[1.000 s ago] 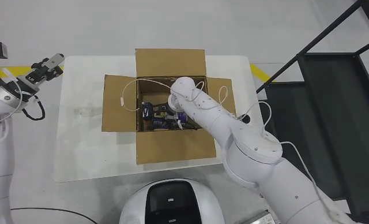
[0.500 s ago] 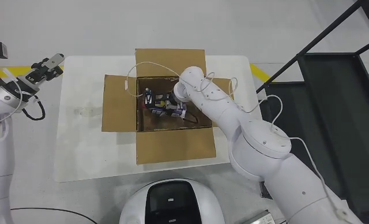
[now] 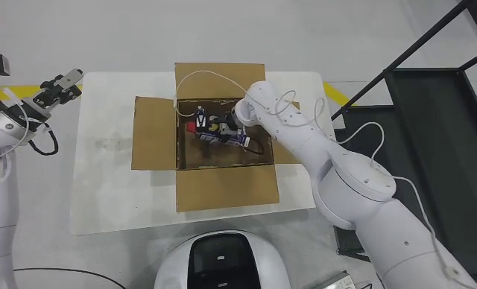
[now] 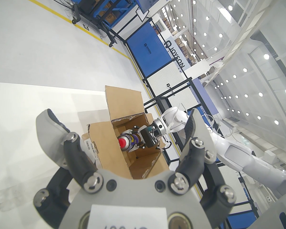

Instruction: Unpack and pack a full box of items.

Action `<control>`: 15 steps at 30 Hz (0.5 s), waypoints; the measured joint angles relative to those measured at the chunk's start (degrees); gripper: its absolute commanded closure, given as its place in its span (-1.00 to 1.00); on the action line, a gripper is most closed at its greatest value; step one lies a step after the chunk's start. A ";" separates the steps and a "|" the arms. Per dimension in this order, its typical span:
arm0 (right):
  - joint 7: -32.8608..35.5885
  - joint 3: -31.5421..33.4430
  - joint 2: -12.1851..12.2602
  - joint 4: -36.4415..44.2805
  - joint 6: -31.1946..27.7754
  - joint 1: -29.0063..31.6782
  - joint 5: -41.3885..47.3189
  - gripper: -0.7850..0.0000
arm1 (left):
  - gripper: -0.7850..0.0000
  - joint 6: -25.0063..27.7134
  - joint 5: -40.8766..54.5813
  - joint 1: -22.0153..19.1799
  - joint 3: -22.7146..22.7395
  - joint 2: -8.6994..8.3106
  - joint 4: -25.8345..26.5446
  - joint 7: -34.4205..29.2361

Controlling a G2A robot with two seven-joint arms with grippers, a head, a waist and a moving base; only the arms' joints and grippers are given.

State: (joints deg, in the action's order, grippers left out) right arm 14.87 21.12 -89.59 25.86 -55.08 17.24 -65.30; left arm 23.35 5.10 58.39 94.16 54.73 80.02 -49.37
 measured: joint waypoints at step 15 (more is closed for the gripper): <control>27.14 24.15 18.43 49.64 12.19 23.24 4.31 1.00 | -1.00 -1.28 -0.43 0.25 -0.84 -0.13 0.60 3.43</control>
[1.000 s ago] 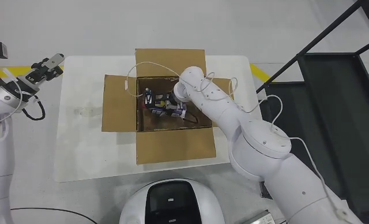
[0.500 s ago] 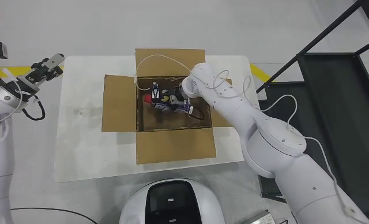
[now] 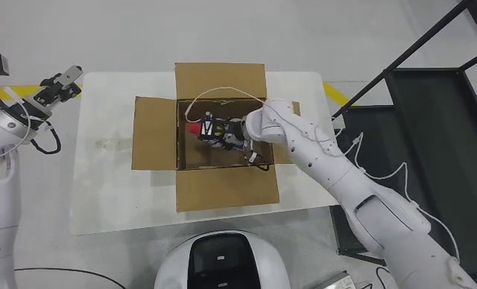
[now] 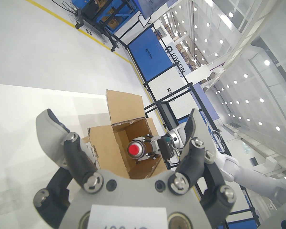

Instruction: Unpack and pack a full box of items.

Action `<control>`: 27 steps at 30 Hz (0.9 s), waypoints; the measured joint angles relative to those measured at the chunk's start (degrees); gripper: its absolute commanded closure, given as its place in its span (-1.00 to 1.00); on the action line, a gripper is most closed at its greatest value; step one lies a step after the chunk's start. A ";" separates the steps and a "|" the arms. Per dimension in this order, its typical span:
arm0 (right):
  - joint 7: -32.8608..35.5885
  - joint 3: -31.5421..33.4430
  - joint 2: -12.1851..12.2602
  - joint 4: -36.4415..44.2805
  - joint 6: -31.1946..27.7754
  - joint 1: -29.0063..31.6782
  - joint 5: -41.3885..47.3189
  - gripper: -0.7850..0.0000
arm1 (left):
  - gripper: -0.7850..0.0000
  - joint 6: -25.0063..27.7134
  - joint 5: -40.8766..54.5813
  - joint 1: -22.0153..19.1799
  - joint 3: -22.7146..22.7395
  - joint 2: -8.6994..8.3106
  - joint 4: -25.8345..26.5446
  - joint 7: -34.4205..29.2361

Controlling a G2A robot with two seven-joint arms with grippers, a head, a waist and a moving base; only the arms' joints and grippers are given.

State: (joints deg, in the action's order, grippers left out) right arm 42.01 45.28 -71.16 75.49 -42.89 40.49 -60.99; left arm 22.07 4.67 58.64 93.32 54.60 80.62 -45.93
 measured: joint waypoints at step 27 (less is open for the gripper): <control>-51.50 32.72 8.15 26.26 11.10 42.41 -18.95 1.00 | -1.00 0.01 0.01 0.00 -0.01 0.00 -0.01 0.00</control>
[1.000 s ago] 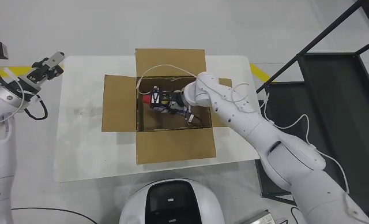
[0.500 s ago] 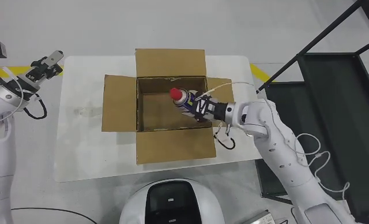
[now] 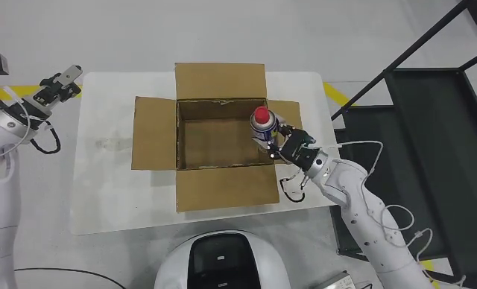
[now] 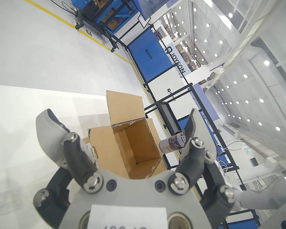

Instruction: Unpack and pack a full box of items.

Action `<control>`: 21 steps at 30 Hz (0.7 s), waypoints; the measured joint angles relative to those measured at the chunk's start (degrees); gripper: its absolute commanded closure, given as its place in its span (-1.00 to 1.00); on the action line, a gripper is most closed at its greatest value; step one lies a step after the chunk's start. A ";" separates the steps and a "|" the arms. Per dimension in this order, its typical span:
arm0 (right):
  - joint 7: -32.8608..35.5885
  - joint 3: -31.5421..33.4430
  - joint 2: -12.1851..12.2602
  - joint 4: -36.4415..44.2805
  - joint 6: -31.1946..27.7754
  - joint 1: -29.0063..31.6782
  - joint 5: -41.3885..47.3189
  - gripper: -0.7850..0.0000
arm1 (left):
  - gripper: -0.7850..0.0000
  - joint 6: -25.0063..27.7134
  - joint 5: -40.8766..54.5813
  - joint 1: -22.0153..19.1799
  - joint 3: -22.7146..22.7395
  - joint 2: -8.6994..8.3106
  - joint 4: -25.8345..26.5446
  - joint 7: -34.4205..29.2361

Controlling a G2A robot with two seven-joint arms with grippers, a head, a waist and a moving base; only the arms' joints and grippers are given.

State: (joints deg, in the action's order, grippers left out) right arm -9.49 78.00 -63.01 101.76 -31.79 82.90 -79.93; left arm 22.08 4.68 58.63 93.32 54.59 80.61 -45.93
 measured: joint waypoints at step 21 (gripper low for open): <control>-16.82 5.54 -0.24 -4.60 2.78 5.23 11.19 1.00 | -1.00 0.00 0.00 0.00 0.00 0.00 0.00 0.00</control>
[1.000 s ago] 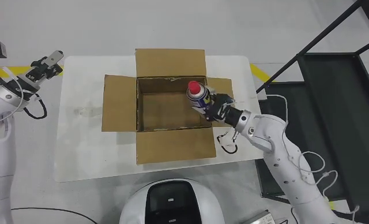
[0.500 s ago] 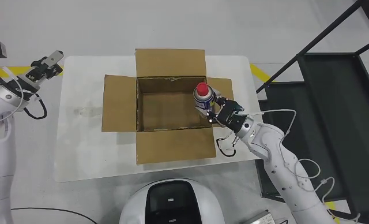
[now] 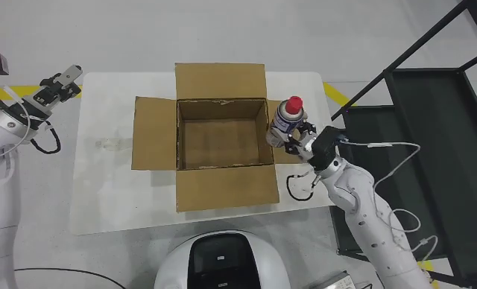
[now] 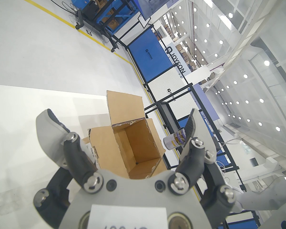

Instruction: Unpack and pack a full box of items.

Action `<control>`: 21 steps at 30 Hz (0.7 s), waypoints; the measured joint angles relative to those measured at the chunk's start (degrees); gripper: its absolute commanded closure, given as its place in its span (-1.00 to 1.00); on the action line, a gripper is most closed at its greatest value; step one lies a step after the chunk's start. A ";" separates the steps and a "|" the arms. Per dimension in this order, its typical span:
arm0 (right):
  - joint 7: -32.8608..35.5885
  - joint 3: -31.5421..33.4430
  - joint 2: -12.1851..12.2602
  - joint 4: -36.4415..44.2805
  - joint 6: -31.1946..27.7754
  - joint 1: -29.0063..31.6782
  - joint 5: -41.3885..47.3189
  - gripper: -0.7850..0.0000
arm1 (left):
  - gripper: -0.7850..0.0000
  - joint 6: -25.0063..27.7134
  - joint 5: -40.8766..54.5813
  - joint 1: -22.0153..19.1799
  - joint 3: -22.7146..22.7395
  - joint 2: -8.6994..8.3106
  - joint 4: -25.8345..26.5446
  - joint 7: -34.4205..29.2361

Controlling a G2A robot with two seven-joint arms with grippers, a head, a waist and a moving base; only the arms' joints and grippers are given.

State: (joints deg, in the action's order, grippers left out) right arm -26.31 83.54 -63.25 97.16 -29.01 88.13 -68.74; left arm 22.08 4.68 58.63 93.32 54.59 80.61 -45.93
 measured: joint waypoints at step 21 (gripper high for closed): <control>-30.67 2.36 -1.00 -16.15 11.44 11.73 -4.86 1.00 | -1.00 0.00 0.00 0.00 0.00 0.00 0.00 0.00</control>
State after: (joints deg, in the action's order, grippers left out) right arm -56.98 85.91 -64.25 81.01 -17.57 99.87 -73.60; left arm 22.08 4.68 58.63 93.32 54.59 80.61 -45.93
